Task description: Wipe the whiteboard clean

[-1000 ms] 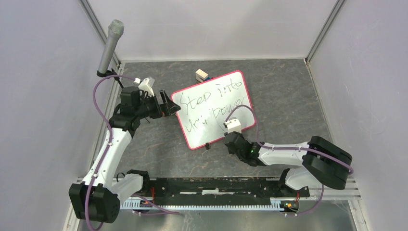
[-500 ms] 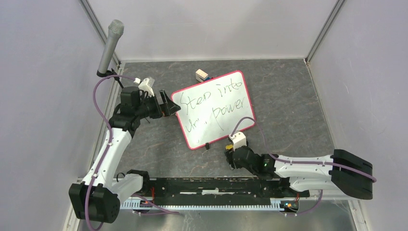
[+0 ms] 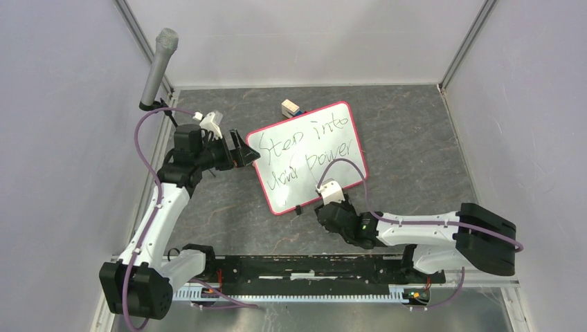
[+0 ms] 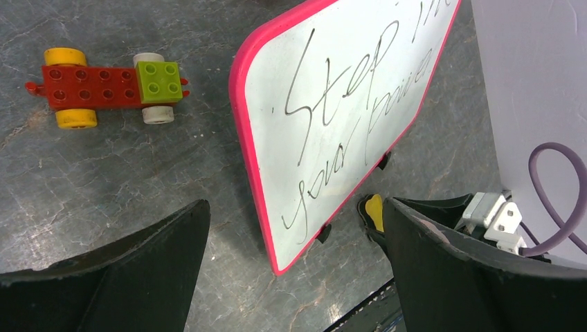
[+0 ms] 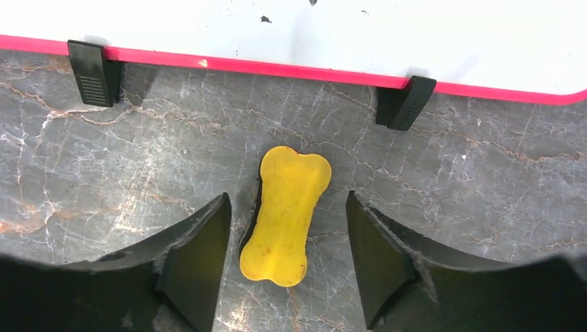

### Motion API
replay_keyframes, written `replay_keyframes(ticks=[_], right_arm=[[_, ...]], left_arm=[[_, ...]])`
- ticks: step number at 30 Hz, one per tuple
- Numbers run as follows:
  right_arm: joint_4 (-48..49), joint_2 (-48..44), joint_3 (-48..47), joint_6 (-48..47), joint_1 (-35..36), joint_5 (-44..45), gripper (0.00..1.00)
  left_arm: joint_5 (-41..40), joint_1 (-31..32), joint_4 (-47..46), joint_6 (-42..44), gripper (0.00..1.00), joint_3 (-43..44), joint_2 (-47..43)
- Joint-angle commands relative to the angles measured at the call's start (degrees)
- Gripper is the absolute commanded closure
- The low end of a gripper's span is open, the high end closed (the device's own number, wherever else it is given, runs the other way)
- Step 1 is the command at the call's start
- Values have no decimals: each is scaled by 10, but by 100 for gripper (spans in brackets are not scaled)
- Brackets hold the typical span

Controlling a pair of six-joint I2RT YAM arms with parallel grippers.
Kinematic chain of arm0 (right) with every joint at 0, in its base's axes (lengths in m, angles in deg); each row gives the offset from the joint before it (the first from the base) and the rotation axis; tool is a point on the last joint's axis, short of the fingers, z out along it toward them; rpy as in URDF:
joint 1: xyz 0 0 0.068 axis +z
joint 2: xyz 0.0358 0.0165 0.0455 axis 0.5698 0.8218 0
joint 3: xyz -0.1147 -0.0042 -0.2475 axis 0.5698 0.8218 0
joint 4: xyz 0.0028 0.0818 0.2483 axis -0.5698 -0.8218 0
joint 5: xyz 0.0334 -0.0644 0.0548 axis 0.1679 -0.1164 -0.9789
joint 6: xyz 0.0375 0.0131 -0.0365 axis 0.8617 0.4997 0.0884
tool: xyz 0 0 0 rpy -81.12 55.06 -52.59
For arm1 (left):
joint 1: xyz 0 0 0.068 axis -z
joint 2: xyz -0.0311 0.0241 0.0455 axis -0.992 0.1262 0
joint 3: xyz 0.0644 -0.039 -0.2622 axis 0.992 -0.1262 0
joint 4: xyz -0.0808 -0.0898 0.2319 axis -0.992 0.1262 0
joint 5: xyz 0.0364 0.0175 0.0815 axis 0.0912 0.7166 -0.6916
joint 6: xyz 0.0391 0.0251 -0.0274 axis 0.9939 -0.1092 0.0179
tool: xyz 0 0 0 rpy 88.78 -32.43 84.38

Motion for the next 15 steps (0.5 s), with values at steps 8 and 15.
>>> replay_keyframes(ticks=[8,15], right_arm=[[-32,54,-55,63,-5,43,46],[-30,65,-58,72,-5,37,54]], left_arm=[[-1,2,-12,17,0,-2,9],[5,1,-15,14,0,-3,12]])
